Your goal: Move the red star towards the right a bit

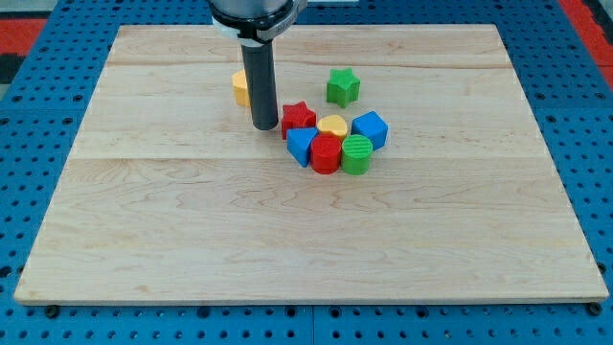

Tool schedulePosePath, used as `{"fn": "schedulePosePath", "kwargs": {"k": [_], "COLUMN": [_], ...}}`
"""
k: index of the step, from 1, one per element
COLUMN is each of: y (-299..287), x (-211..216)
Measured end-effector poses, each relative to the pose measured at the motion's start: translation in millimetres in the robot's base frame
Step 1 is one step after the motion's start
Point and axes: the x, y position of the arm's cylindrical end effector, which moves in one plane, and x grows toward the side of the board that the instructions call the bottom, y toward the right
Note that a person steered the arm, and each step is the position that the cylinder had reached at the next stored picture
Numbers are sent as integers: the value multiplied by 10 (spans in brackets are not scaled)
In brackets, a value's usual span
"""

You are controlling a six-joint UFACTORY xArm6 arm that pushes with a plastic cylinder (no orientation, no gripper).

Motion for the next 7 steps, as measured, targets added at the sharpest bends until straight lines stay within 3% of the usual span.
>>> {"fn": "schedulePosePath", "kwargs": {"k": [7], "y": [116], "x": [129]}}
